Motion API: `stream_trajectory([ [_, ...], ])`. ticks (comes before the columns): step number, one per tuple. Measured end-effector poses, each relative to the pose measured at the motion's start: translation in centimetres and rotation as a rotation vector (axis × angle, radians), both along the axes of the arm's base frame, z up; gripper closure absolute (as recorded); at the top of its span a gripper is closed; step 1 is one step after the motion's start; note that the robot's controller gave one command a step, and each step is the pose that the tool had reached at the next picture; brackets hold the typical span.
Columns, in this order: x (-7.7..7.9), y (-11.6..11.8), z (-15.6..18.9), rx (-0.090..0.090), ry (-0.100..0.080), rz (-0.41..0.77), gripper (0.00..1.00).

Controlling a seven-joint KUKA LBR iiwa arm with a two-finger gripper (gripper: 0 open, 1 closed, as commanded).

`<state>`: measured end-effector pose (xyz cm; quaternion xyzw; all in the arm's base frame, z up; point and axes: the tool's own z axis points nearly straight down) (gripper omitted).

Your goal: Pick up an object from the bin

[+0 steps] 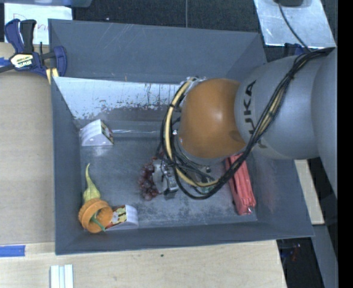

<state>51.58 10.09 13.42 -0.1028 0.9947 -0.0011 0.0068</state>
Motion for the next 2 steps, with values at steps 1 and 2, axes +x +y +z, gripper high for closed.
stream_trajectory([
  [1, 1.1, -0.6, 0.7, 0.0, 0.003, 0.013, 1.0],
  [2, 2.0, 0.9, 3.3, 0.001, -0.001, 0.003, 1.0],
])
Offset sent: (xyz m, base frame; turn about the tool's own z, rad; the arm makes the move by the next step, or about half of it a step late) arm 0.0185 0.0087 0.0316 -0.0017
